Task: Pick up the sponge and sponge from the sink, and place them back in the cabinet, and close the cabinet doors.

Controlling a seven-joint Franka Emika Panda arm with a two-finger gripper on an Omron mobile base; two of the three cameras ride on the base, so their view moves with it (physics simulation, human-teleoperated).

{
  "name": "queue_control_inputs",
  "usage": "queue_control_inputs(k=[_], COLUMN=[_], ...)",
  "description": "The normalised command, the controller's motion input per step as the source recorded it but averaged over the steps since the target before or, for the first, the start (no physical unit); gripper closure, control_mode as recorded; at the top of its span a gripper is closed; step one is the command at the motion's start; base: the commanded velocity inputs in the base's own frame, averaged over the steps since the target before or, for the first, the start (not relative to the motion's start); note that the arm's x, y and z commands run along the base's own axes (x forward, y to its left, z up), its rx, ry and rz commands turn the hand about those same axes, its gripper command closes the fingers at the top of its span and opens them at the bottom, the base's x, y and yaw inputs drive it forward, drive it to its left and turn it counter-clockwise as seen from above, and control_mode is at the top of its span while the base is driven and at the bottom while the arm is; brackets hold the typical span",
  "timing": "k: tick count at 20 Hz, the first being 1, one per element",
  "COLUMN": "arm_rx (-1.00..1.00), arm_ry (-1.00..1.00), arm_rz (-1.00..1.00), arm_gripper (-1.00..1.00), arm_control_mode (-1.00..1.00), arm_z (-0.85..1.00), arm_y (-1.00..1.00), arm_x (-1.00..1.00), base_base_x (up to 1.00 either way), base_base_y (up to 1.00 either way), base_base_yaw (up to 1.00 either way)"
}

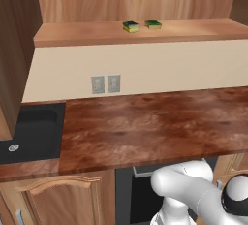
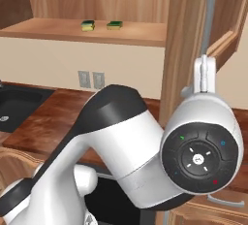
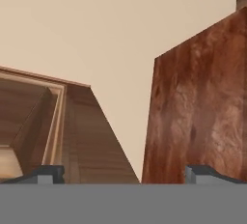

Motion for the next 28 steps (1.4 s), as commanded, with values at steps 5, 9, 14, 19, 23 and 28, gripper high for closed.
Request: queue_control_inputs(k=[5,9,14,19,23,28], arm_rx=[0.00,0.00,0.00,0.00,0.03,0.07], arm_ry=[0.00,0.00,0.01,0.04,0.09,0.12], arm_rz=[0.07,0.06,0.05,0.05,0.06,0.05], arm_gripper=[-1.00,-1.00,-1.00,-1.00,-1.00,-1.00], arm_control_mode=[-1.00,-1.00,-1.00,-1.00,-1.00,-1.00], arm_z=[0.00,0.00,0.00,0.00,0.00,0.00], arm_y=[0.28,0.28,0.30,0.29,0.27,0.25], arm_x=[0.35,0.38,0.43,0.50,0.55,0.61], base_base_x=[0.00,0.00,0.00,0.00,0.00,0.00], base_base_y=[0.00,0.00,0.00,0.00,0.00,0.00], base_base_yaw=[0.00,0.00,0.00,0.00,0.00,0.00])
